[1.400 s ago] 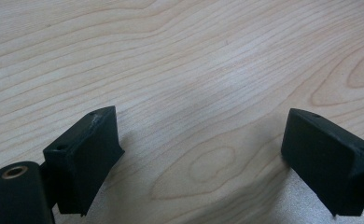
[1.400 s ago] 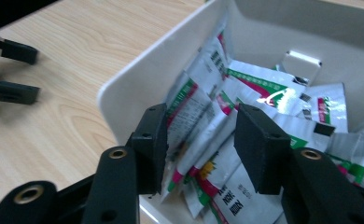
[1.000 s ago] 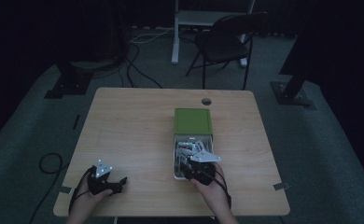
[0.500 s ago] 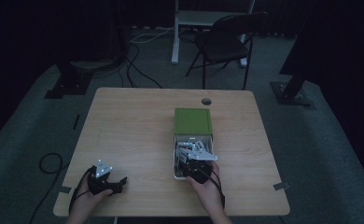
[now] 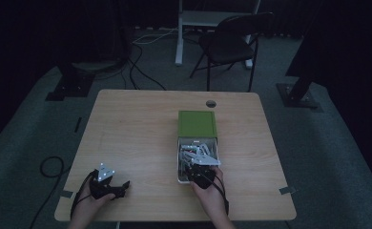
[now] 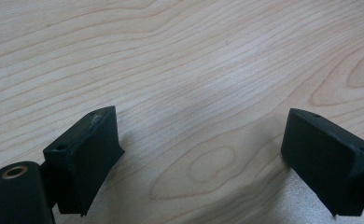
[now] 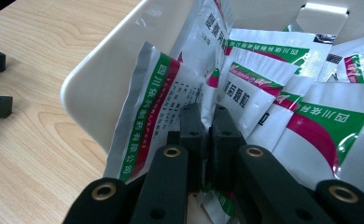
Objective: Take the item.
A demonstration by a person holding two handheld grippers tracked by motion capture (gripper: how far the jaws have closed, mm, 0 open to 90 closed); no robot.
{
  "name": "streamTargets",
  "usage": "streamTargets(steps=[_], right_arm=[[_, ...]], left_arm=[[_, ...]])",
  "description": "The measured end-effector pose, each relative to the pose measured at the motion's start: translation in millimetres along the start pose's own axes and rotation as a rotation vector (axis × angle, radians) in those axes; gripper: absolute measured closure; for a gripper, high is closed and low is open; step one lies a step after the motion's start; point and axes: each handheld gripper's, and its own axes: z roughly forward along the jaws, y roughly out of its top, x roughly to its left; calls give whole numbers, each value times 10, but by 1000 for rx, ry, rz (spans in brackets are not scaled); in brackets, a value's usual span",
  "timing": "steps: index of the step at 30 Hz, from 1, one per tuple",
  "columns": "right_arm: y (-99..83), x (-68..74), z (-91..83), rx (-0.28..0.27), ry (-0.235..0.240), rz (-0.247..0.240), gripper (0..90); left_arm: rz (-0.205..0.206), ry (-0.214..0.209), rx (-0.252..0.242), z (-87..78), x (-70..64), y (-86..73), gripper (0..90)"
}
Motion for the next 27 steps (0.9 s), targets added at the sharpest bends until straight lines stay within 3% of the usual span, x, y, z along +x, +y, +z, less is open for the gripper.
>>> streamTargets(steps=[12, 15, 27], right_arm=[[100, -51, -136, -26, 5, 20, 871], [122, -63, -149, -55, 7, 7, 871], [309, -178, -405, -151, 30, 60, 873]], left_arm=[[0, 0, 0, 0, 0, 0, 122], [0, 0, 0, 0, 0, 0, 122], [-1, 0, -1, 1, -1, 0, 121]])
